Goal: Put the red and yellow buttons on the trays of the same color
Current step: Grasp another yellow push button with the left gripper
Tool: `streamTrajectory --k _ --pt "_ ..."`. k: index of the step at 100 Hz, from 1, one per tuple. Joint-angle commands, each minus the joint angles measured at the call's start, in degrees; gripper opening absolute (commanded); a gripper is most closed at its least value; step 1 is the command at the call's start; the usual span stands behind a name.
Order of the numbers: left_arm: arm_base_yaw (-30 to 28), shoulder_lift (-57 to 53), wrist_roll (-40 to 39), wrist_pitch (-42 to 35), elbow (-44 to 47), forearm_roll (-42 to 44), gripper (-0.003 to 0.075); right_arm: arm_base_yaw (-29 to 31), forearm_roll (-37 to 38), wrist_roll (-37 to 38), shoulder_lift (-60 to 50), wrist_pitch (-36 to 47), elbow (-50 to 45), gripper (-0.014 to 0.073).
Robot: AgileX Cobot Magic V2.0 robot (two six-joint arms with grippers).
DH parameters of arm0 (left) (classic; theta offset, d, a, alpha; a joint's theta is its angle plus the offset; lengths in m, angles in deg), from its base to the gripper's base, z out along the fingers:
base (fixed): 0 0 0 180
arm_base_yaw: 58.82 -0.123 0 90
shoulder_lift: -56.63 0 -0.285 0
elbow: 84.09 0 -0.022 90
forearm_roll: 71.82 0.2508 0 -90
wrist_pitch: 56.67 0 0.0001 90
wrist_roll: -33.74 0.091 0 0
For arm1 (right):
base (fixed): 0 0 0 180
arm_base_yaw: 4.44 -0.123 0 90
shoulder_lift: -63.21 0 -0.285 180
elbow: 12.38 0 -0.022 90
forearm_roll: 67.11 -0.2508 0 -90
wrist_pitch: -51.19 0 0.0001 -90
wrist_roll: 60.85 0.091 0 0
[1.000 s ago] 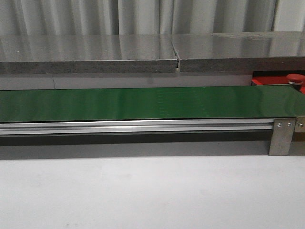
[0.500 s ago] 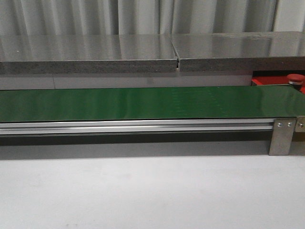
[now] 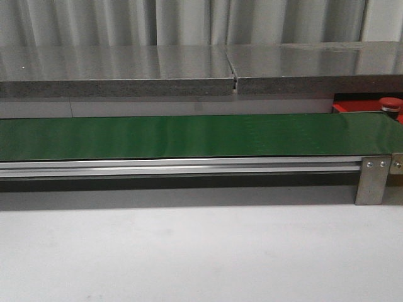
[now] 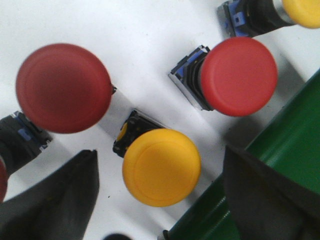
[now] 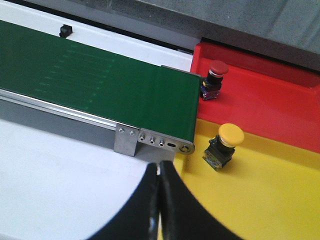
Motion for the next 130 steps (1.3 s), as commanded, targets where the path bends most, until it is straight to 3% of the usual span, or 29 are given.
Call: streamTrajectory --k 1,9,21,48,80,130 --pt "-0.16 -2.79 -0.6 -0.35 -1.82 -0.62 0.0378 -0.06 -0.17 -0.32 0.38 3.97 1.45 -0.0068" --pt "-0.16 -2.79 -0.6 -0.22 -1.82 -0.62 0.0281 -0.06 -0.17 -0.32 0.38 3.97 1.45 -0.0068" --pt "-0.16 -2.79 -0.6 -0.01 -1.92 -0.62 0.0217 -0.06 -0.17 -0.32 0.38 3.97 1.45 -0.0068" --pt "-0.16 -3.89 -0.36 0.23 -2.14 -0.62 0.0217 -0.06 -0.17 -0.32 0.38 3.97 1.45 -0.0068" --pt "0.78 -14.11 2.95 1.87 -2.14 -1.11 0.0217 -0.06 -0.17 -0.32 0.38 3.97 1.45 -0.0068" --pt "10.77 -14.94 3.98 4.59 -2.14 -1.08 0.0217 -0.06 -0.17 -0.32 0.38 3.97 1.45 -0.0068"
